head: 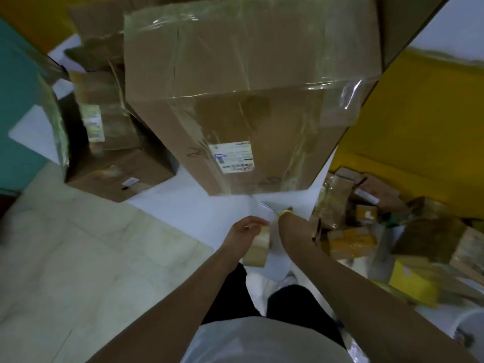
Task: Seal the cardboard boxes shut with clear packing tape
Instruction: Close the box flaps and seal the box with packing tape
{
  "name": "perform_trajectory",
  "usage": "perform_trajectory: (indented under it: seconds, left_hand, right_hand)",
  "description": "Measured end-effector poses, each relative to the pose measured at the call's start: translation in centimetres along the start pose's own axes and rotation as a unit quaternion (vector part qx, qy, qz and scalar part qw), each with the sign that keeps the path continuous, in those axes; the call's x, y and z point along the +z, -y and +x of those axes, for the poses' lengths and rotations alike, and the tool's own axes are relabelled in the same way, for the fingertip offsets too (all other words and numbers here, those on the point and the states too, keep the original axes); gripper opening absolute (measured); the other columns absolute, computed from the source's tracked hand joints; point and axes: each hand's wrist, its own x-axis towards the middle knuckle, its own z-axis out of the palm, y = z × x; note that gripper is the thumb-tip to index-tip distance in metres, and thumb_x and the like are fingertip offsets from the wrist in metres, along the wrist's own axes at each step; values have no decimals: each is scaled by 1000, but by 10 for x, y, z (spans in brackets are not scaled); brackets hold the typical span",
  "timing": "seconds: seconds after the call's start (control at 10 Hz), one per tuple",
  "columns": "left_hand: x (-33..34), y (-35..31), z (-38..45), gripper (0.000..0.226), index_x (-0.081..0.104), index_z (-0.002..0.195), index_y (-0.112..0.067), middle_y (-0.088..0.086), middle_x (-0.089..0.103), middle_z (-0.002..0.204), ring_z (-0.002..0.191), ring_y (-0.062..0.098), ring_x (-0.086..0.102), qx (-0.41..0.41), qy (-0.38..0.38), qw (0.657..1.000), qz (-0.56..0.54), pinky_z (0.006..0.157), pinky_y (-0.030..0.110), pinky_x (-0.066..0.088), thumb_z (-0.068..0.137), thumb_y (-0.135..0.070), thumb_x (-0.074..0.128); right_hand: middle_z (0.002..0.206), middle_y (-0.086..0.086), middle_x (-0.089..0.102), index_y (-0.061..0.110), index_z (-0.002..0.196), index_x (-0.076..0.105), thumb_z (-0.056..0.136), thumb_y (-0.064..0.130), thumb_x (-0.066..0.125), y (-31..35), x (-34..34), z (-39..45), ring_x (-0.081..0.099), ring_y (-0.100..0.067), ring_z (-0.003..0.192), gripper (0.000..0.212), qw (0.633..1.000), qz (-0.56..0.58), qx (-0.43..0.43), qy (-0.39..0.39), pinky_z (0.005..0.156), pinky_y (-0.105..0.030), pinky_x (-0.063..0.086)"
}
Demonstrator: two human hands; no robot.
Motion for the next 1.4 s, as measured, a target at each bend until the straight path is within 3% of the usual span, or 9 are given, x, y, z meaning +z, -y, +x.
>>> perform_trajectory:
  seconds: [0.2,0.4,0.5,0.8,0.9,1.0,1.1,1.2,1.4]
  left_hand:
    - [-11,-1,12,27,74,82,-46,-1,75,102,104,32,70,-13,42,999,21,97,55,51,78,-29,53]
    - [-21,-5,25,27,76,84,-40,-1,76,105,106,29,70,-13,61,998,26,101,53,51,78,-27,53]
    - [-23,-5,28,27,77,84,-38,2,76,104,105,33,71,-17,57,998,17,102,55,51,84,-22,55]
    - [-20,-11,24,34,75,85,-24,9,75,105,104,39,70,-49,45,998,-23,87,42,59,95,-3,51]
    - [-19,-21,14,32,77,86,-25,10,75,109,102,38,71,-42,43,998,-34,92,51,58,96,-6,54]
    - [-20,-45,0,20,71,98,-6,22,70,101,87,44,71,-27,54,995,-80,63,37,61,100,-1,52]
    - [-21,-71,-14,20,69,99,-4,30,68,101,85,43,69,11,70,991,-117,57,33,58,101,1,50]
    - [-17,-98,-29,25,74,95,-12,32,68,106,87,43,69,33,68,990,-122,60,37,59,101,-1,51]
    - [-11,-139,-59,17,72,105,-14,15,75,102,85,34,75,90,60,990,-88,77,43,59,98,-12,57]
  right_hand:
    - [155,-31,25,-6,152,17,102,-2,31,8,17,25,35,-40,140,52,999,-3,28,-31,105,-42,39]
    - [163,-21,11,-3,155,2,103,4,35,-1,17,23,61,-25,119,62,997,-31,30,-61,78,-34,51]
    - [150,-27,40,-11,151,15,98,9,54,-3,31,31,72,-25,84,70,992,-20,36,-119,59,-34,51]
    - [111,-15,65,5,115,65,89,2,61,-21,33,22,69,-36,82,26,981,33,-20,-192,56,-35,45]
    - [89,-11,69,7,101,69,97,18,60,-17,-2,0,65,-30,62,15,928,141,-8,-346,47,-29,44]
    - [71,-5,65,11,92,69,101,30,48,-17,-73,-50,57,-20,54,30,819,212,9,-533,48,-23,36]
    - [80,-12,65,4,92,65,103,16,51,-23,-158,-104,55,-21,72,22,685,180,-118,-696,64,-27,41]
    - [105,-14,70,-2,107,72,98,6,61,-27,-227,-126,63,-28,93,16,631,80,-250,-730,83,-34,49]
    - [132,-3,65,10,127,67,99,18,63,-41,-251,-67,61,-22,122,30,684,-96,-310,-653,105,-42,46]
